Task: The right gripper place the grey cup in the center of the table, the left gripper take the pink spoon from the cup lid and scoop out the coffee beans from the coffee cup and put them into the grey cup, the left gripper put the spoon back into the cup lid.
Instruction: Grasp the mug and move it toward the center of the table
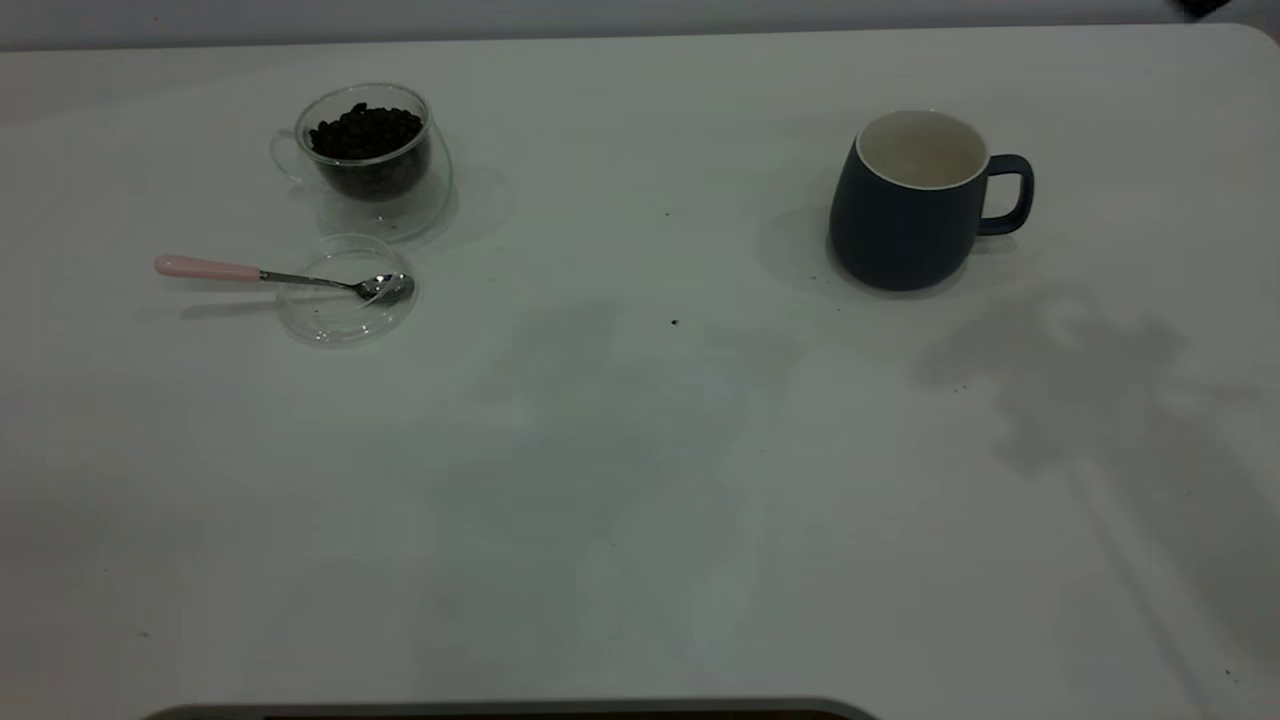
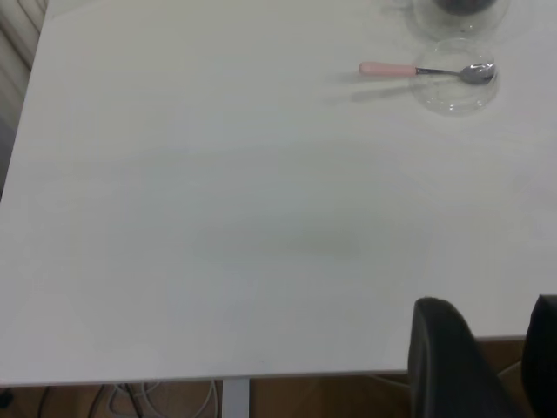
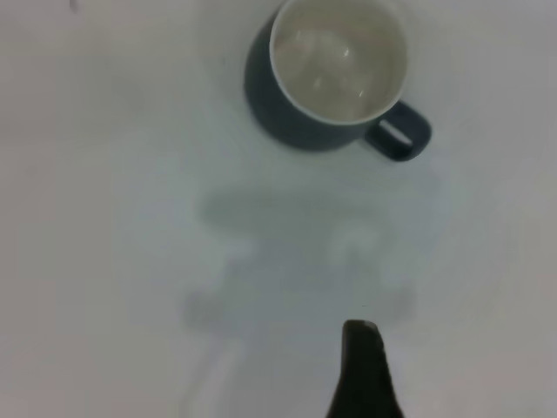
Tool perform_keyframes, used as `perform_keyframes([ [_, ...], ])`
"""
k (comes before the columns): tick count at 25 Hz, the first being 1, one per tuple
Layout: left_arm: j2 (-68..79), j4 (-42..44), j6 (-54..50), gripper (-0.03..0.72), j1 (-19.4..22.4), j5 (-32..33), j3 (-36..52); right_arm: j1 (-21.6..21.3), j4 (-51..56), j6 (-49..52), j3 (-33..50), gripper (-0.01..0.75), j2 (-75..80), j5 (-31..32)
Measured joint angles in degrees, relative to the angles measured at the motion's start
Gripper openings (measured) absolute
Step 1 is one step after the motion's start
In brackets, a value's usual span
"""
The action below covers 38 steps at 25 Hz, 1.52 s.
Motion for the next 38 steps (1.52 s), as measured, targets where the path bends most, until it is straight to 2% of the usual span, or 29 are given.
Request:
perform_keyframes([
  [6,0.0,0.0,0.0,0.282,0.0,0.0,0.0,-6.2,-2.0,-7.6,-11.4,0.576,18.5,2.0],
  [9,0.0,0.0,0.0,0.282,0.0,0.0,0.0,-9.2,-0.6,-20.9,-14.3,0.557,25.1,0.1],
  [12,0.0,0.0,0.0,0.282,0.0,0.0,0.0,-11.2,2.5,-35.6,-15.1,0.542,29.0,-5.3],
  [15,0.0,0.0,0.0,0.282,0.0,0.0,0.0,-11.3,5.7,-48.2,-15.4,0.528,32.2,-9.5],
  [18,0.0,0.0,0.1,0.282,0.0,0.0,0.0,-11.2,10.0,-55.9,-16.6,0.517,34.7,-11.3],
  [23,0.0,0.0,0.1,0.282,0.0,0.0,0.0,-9.1,17.6,-68.5,-17.1,0.499,37.0,-16.4],
  [28,0.0,0.0,0.1,0.282,0.0,0.0,0.0,-6.1,28.5,-79.7,-17.6,0.493,38.7,-17.3],
  [38,0.0,0.0,0.1,0.282,0.0,0.0,0.0,1.8,41.8,-89.6,-17.8,0.493,40.2,-15.8],
])
